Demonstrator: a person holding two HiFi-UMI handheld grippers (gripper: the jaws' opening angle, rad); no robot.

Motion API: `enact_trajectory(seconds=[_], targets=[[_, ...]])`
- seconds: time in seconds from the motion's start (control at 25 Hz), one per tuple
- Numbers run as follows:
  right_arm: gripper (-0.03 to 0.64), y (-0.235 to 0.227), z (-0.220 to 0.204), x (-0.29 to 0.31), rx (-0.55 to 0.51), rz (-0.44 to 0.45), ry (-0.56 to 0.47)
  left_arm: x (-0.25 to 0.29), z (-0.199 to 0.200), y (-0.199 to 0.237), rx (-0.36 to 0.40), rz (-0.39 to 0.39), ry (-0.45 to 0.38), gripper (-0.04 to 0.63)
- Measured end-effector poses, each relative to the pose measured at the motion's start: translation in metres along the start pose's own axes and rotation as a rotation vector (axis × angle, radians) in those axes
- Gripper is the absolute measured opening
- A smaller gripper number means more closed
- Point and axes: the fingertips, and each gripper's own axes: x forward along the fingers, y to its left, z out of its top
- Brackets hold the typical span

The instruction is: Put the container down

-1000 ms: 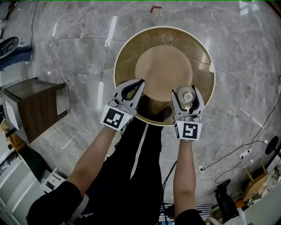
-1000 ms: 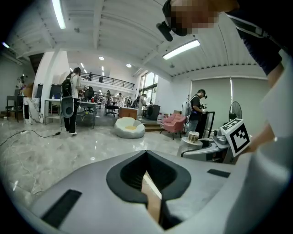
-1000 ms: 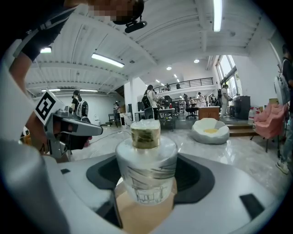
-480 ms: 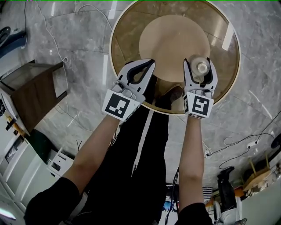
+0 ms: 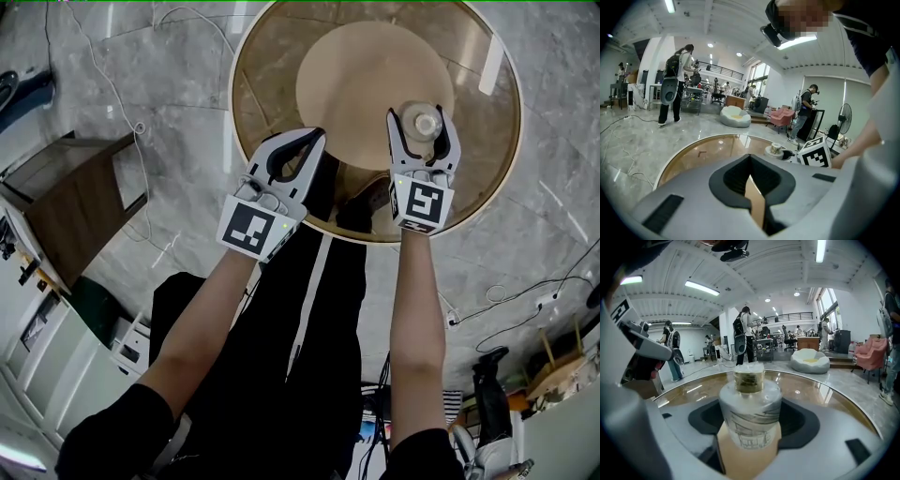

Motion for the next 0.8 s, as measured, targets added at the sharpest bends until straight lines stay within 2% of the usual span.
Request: enact_trajectory(seconds=[0.4,0.6,0.8], targets=[[0.337,0.0049,-0.0078,0.0047,-0.039,-0.009,0.011,0.0030,-0.0062,0.0033,-0.012,0.004,0.003,0.025],[0.337,0.0042,-0.0074,0.0056,-0.035,-0.017,0.012,0.0052,-0.0010,0.0016,0.006,-0.003,-0.009,0.025],[0.337,0.0064,-0.0042,-0.0005,-0.037,0.011,0.005,0.0032,-0.0001,-0.0003,-0.008,-0.003,-0.006,0.025]])
